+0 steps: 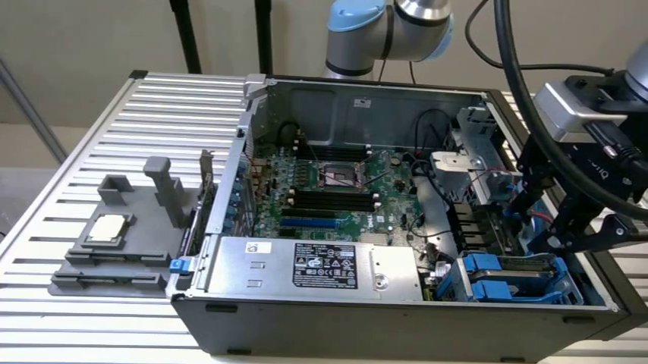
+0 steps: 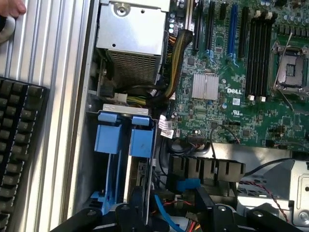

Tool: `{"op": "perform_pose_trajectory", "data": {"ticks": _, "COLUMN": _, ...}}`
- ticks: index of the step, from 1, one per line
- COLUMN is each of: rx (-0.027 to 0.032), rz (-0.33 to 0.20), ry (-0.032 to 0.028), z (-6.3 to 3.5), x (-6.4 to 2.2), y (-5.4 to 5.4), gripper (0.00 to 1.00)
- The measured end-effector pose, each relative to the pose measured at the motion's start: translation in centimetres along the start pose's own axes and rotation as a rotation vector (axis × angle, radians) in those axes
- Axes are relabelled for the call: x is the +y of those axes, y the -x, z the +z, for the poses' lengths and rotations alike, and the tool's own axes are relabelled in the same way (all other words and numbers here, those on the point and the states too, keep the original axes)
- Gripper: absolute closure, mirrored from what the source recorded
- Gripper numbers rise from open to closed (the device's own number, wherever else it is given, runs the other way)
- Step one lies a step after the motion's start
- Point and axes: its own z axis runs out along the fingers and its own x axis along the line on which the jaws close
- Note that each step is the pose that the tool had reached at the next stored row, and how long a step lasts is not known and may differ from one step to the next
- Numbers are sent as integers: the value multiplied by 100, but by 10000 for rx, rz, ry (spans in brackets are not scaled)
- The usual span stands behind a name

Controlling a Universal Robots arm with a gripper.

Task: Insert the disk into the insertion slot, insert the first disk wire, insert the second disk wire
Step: 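Insert the first disk wire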

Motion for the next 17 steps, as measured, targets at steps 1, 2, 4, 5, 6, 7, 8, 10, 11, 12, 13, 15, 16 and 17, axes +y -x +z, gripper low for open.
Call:
{"op": "perform_pose_trajectory", "data": {"ticks": 1, "rx": 2, "rz": -1, "ry": 0, "z": -8, "x": 1, "y": -13, "gripper": 45}}
{"op": "perform_pose_trajectory", "data": {"ticks": 2, "rx": 0, "rz": -2, "ry": 0, "z": -19, "x": 3, "y": -24, "gripper": 45}}
{"op": "perform_pose_trajectory", "data": {"ticks": 4, "rx": 2, "rz": -5, "ry": 0, "z": -50, "x": 5, "y": -38, "gripper": 47}}
{"op": "perform_pose_trajectory", "data": {"ticks": 5, "rx": 3, "rz": -7, "ry": 1, "z": -65, "x": 6, "y": -41, "gripper": 47}}
{"op": "perform_pose_trajectory", "data": {"ticks": 6, "rx": 3, "rz": -9, "ry": 1, "z": -76, "x": 7, "y": -44, "gripper": 54}}
{"op": "perform_pose_trajectory", "data": {"ticks": 7, "rx": 0, "rz": -9, "ry": 1, "z": -81, "x": 7, "y": -47, "gripper": 60}}
{"op": "perform_pose_trajectory", "data": {"ticks": 8, "rx": -1, "rz": -10, "ry": 2, "z": -84, "x": 4, "y": -50, "gripper": 60}}
{"op": "perform_pose_trajectory", "data": {"ticks": 10, "rx": -1, "rz": -8, "ry": 14, "z": -104, "x": -25, "y": -54, "gripper": 67}}
{"op": "perform_pose_trajectory", "data": {"ticks": 11, "rx": -2, "rz": -9, "ry": 23, "z": -125, "x": -50, "y": -56, "gripper": 67}}
{"op": "perform_pose_trajectory", "data": {"ticks": 12, "rx": -4, "rz": -7, "ry": 36, "z": -154, "x": -79, "y": -56, "gripper": 67}}
{"op": "perform_pose_trajectory", "data": {"ticks": 13, "rx": -4, "rz": -6, "ry": 56, "z": -178, "x": -112, "y": -58, "gripper": 67}}
{"op": "perform_pose_trajectory", "data": {"ticks": 15, "rx": -9, "rz": -5, "ry": 89, "z": -213, "x": -172, "y": -62, "gripper": 67}}
{"op": "perform_pose_trajectory", "data": {"ticks": 16, "rx": -12, "rz": -5, "ry": 106, "z": -227, "x": -193, "y": -64, "gripper": 67}}
{"op": "perform_pose_trajectory", "data": {"ticks": 17, "rx": -13, "rz": -4, "ry": 120, "z": -236, "x": -204, "y": -66, "gripper": 67}}
